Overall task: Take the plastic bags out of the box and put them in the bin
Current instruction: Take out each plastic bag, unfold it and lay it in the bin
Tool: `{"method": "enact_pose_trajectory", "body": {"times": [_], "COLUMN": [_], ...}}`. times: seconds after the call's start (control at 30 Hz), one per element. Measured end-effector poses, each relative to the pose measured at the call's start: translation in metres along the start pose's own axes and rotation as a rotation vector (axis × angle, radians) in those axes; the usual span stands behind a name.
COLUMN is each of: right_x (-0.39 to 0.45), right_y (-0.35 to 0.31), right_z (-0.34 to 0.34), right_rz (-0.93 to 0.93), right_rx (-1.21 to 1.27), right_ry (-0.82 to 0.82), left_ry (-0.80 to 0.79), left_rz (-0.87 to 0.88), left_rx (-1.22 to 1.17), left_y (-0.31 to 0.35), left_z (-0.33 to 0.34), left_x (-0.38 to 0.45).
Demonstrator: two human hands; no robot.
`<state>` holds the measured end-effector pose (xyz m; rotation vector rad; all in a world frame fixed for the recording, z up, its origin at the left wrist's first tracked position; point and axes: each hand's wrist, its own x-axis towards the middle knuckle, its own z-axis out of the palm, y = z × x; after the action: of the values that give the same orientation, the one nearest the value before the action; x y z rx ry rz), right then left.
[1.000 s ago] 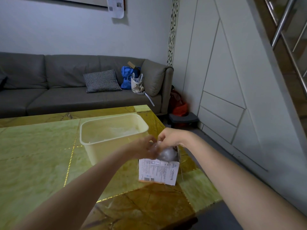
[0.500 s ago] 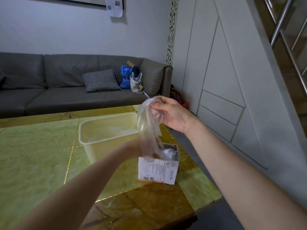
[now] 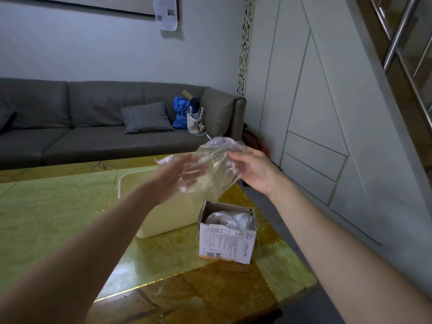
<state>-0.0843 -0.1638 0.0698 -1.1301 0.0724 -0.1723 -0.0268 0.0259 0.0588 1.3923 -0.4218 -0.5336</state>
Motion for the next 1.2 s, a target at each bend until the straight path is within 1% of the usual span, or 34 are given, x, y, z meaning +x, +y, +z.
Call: {"method": "enact_pose_trajectory", "body": {"times": [0.1, 0.17, 0.23, 0.3, 0.43, 0.53, 0.57, 0.63, 0.67, 0.7, 0.73, 0.77, 0.8, 0.83, 0.87, 0.9, 0.93, 0.97, 1.0, 1.03, 1.07, 1.13, 1.2], "right_x": [0.003, 0.006, 0.007, 0.014, 0.038, 0.058, 0.068, 0.082, 0.089, 0.096, 0.103, 0.11, 0.114, 0.117, 0.12, 0.122, 0.124, 0.126, 0.127, 0.128, 0.128, 0.128, 0.128], "right_y": [0.004, 0.008, 0.008, 0.007, 0.005, 0.014, 0.021, 0.035, 0.043, 0.05, 0.059, 0.068, 0.075, 0.081, 0.087, 0.091, 0.095, 0.098, 0.099, 0.1, 0.1, 0.098, 0.096], "right_z": [0.004, 0.007, 0.015, 0.026, 0.048, 0.059, 0.061, 0.061, 0.06, 0.06, 0.06, 0.062, 0.063, 0.064, 0.065, 0.065, 0.065, 0.064, 0.063, 0.061, 0.06, 0.06, 0.064], "right_rz": [-0.01, -0.009, -0.003, -0.021, -0.103, -0.097, -0.085, -0.057, -0.044, -0.035, -0.026, -0.017, -0.01, -0.004, 0.002, 0.003, 0.0, -0.008, -0.023, -0.041, -0.067, -0.202, -0.346], "right_rx": [0.006, -0.046, -0.14, -0.21, -0.272, -0.281, -0.304, -0.375, -0.404, -0.434, -0.468, -0.513, -0.575, -0.651, -0.731, -0.812, -0.897, -0.99, -1.107, -1.269, -1.478, -1.854, -2.011], "right_ry": [0.031, 0.008, -0.061, -0.092, -0.036, 0.01, 0.046, 0.132, 0.168, 0.197, 0.219, 0.237, 0.25, 0.257, 0.257, 0.257, 0.254, 0.243, 0.216, 0.173, 0.117, 0.01, -0.137], "left_ry": [0.155, 0.233, 0.341, 0.432, 0.479, 0.521, 0.578, 0.761, 0.868, 0.959, 1.011, 1.002, 0.929, 0.804, 0.634, 0.445, 0.264, 0.115, 0.004, -0.07, -0.116, -0.157, -0.184], "left_rz": [-0.035, -0.051, -0.063, -0.057, -0.012, 0.031, 0.054, 0.112, 0.129, 0.13, 0.144, 0.188, 0.253, 0.318, 0.345, 0.315, 0.232, 0.13, 0.019, -0.087, -0.181, -0.294, -0.346], "left_rx": [-0.044, 0.024, 0.148, 0.196, 0.262, 0.304, 0.307, 0.299, 0.35, 0.462, 0.601, 0.719, 0.826, 0.939, 1.044, 1.141, 1.244, 1.353, 1.449, 1.5, 1.494, 1.472, 1.506], "left_y": [-0.002, -0.004, -0.003, 0.002, 0.014, 0.015, 0.014, 0.016, 0.016, 0.015, 0.013, 0.011, 0.008, 0.005, -0.002, -0.008, -0.016, -0.026, -0.034, -0.04, -0.044, -0.046, -0.046], "left_z": [-0.013, -0.024, -0.033, -0.04, -0.062, -0.089, -0.102, -0.124, -0.133, -0.14, -0.143, -0.141, -0.136, -0.129, -0.124, -0.117, -0.112, -0.107, -0.103, -0.101, -0.099, -0.098, -0.098], "left_x": [-0.002, -0.002, 0.001, 0.008, 0.02, 0.023, 0.025, 0.027, 0.027, 0.028, 0.03, 0.031, 0.034, 0.037, 0.041, 0.045, 0.05, 0.055, 0.059, 0.062, 0.066, 0.071, 0.074]}}
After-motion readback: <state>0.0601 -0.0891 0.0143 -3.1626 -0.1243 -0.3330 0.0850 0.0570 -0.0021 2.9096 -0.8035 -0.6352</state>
